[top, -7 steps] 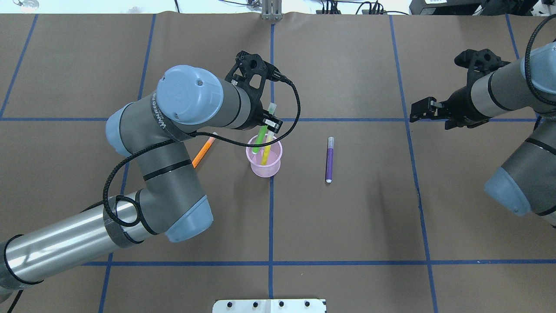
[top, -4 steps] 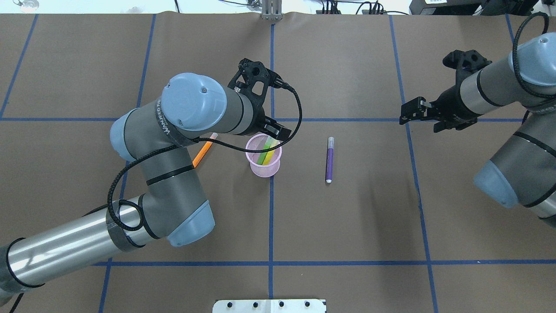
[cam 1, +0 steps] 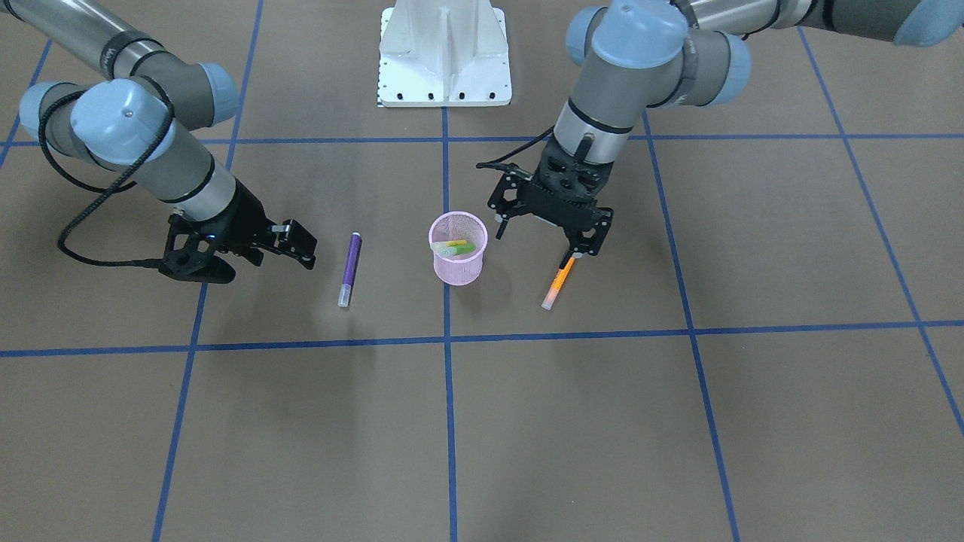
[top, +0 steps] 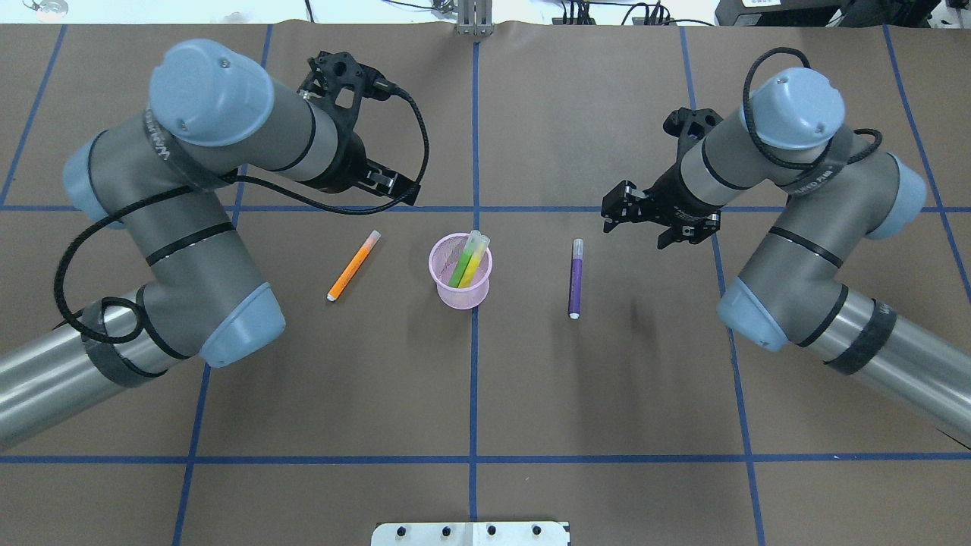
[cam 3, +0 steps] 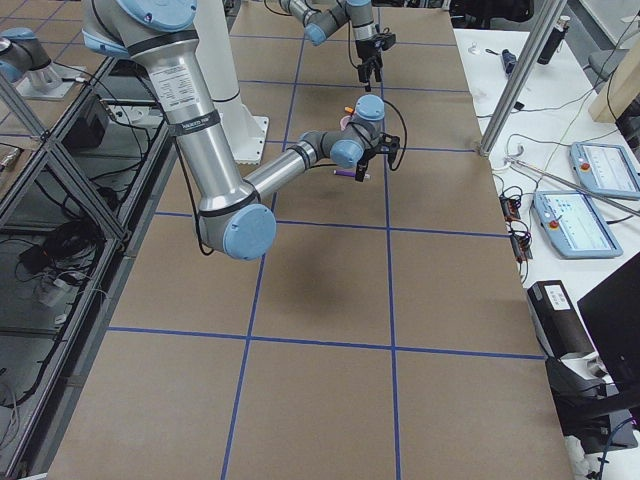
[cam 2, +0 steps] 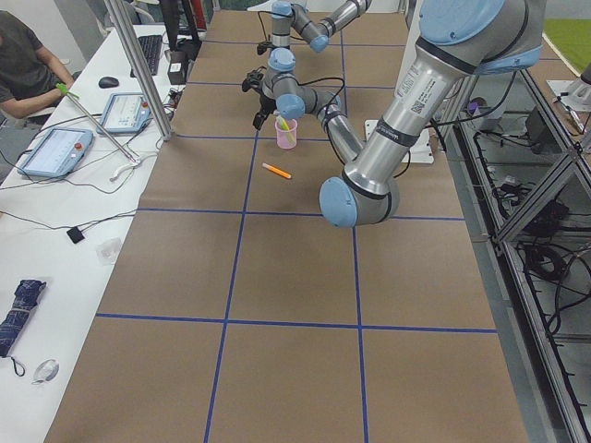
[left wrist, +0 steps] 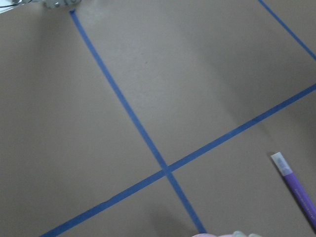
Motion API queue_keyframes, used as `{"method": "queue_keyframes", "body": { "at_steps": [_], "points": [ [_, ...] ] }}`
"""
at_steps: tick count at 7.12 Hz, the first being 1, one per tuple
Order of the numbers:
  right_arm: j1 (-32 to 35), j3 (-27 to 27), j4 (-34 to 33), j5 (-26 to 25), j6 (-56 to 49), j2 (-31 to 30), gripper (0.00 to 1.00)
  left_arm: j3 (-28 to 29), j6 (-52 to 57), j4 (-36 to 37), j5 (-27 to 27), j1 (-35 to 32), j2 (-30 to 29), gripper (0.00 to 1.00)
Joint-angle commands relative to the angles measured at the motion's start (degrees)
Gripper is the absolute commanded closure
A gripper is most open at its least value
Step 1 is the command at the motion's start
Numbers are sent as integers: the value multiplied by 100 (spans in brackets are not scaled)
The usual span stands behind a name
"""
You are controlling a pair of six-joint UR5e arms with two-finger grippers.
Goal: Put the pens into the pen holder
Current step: 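Lower the right gripper onto the purple marker and grasp it while the left gripper withdraws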
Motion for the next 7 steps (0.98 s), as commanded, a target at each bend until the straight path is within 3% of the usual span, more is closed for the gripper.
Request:
{"method": "queue_keyframes", "body": {
  "at_steps": [1,2,4,7],
  "points": [
    [-111,-629,-62,26,-21,516,15,-208,-304,471,-101,-172,315,1],
    [-207,-839,-54,35,-56,552,18,-208,-280,501,-92,-190,324,1],
    [-269,-1550,-289,245,-126,1217,23,-208,-271,501,-57,-269,325,2],
    [-384,-1562,-379,264,-249,1089,33,-225,-271,501,-39,-278,333,2]
  ]
}}
